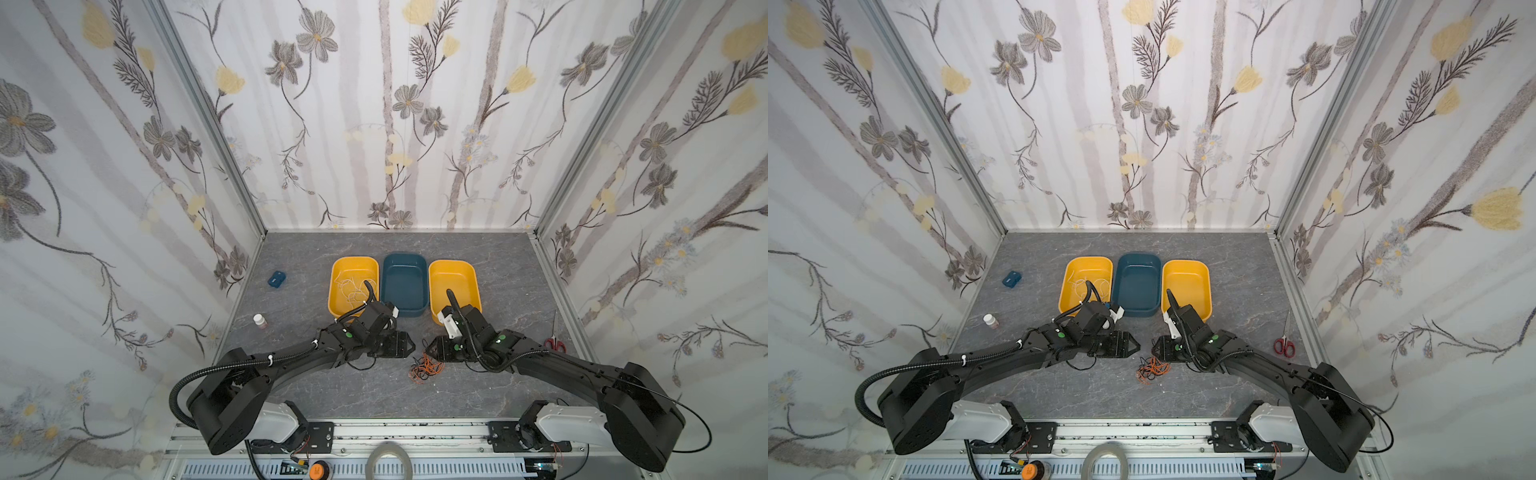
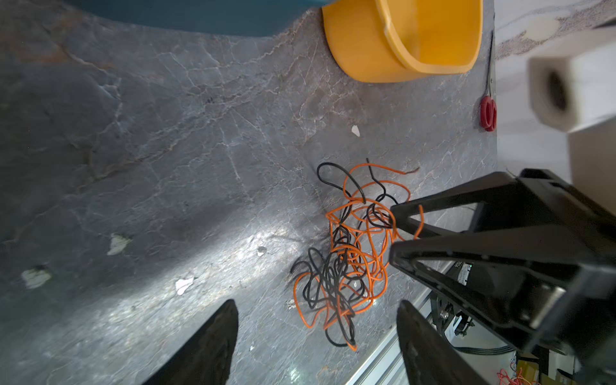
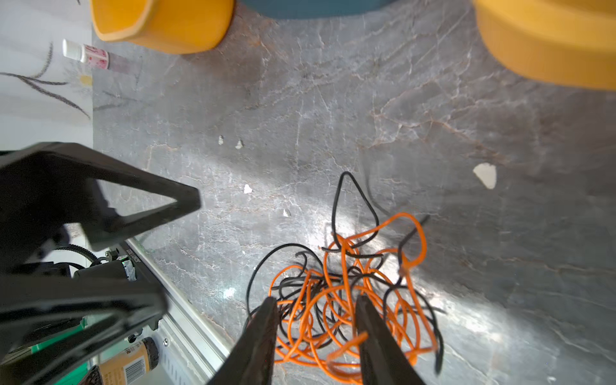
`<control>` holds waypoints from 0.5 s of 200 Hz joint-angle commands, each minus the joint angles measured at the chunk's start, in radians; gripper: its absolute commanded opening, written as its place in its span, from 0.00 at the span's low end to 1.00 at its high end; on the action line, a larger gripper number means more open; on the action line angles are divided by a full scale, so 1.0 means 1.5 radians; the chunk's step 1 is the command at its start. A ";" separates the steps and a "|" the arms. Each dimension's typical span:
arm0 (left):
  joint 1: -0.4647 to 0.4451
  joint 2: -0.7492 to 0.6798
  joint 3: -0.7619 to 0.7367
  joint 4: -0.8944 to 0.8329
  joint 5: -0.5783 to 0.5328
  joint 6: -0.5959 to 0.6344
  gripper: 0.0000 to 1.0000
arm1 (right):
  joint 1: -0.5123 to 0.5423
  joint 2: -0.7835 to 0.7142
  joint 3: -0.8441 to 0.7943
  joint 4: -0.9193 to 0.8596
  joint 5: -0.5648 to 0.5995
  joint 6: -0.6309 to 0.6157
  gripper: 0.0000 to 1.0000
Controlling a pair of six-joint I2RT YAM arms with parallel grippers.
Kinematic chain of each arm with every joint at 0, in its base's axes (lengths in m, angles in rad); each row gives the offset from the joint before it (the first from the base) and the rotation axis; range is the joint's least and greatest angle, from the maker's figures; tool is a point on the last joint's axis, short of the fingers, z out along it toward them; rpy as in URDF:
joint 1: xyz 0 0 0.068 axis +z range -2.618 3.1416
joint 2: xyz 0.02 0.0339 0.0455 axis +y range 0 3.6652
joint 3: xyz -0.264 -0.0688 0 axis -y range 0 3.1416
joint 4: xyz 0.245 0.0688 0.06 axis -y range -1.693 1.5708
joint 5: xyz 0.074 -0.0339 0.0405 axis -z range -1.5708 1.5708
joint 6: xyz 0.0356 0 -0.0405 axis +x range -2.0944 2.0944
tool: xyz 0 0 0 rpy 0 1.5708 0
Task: Untangle the cables
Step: 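Grasp the orange and black tangle with the left gripper while the right holds it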
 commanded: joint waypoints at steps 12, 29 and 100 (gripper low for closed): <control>-0.022 0.047 0.015 0.073 0.006 -0.025 0.74 | -0.007 -0.067 0.007 -0.130 0.077 -0.042 0.42; -0.038 0.078 0.023 0.099 0.011 -0.029 0.74 | -0.015 -0.092 0.002 -0.151 0.094 -0.047 0.43; -0.055 0.183 0.049 0.142 0.035 -0.030 0.62 | -0.025 -0.061 0.025 -0.146 0.098 -0.038 0.40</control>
